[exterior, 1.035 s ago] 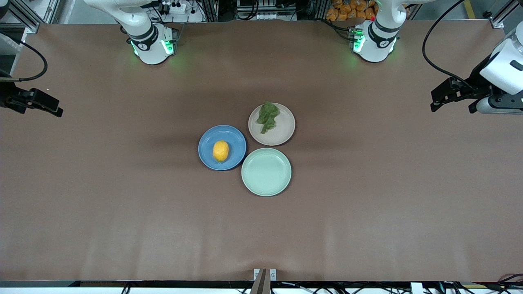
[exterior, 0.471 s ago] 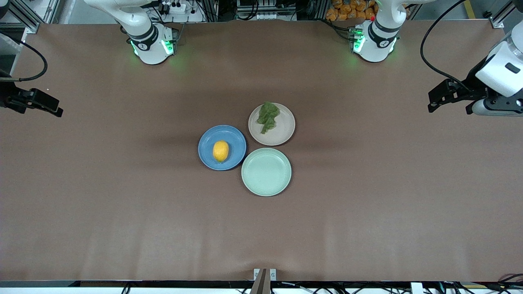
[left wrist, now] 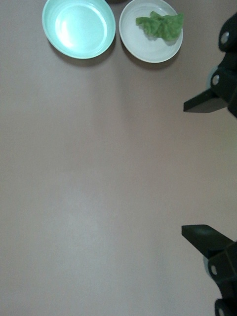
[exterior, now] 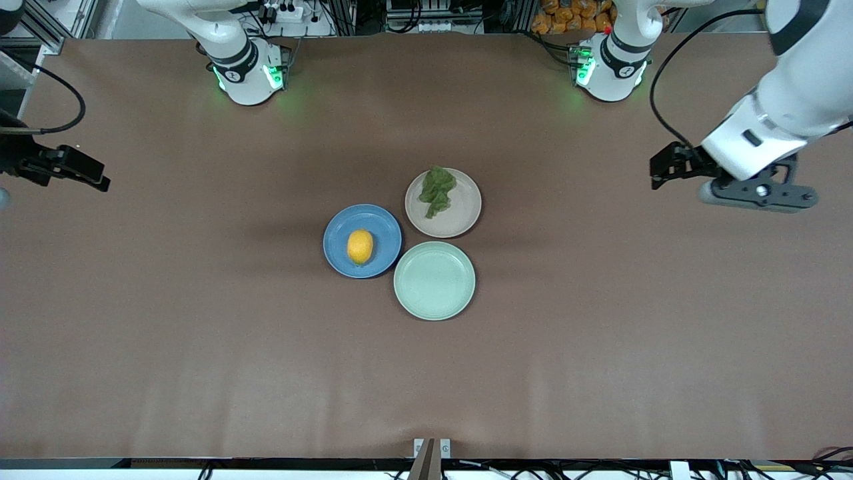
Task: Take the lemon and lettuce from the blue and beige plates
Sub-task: 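Move the right gripper to the lemon while the left gripper reaches the lettuce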
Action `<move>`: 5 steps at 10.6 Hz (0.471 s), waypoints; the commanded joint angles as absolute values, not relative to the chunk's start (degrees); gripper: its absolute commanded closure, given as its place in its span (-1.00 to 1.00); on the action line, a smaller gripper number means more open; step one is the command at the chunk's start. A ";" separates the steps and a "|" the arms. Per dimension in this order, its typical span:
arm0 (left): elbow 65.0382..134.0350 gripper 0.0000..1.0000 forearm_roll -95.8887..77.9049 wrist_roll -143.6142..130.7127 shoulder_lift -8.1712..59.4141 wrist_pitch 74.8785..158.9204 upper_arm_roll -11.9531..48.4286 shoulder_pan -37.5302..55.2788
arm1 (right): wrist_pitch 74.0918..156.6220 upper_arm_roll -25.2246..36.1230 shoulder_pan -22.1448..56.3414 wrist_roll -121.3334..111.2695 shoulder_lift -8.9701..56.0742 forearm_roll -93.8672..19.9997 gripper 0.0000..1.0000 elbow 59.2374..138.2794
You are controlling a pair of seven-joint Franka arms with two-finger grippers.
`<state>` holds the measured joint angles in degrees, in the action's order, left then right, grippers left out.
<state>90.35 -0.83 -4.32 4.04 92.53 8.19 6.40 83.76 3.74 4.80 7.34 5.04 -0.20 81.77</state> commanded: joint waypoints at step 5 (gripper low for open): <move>94.19 -1.00 -3.94 -4.57 9.32 97.18 16.60 6.24 | 98.41 -7.46 4.92 22.84 6.50 -0.44 -1.00 92.71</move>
<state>91.45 -1.76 -4.35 9.19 94.19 14.94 6.78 95.09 -5.68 5.31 20.04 6.86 -0.28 89.34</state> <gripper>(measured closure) 0.000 0.000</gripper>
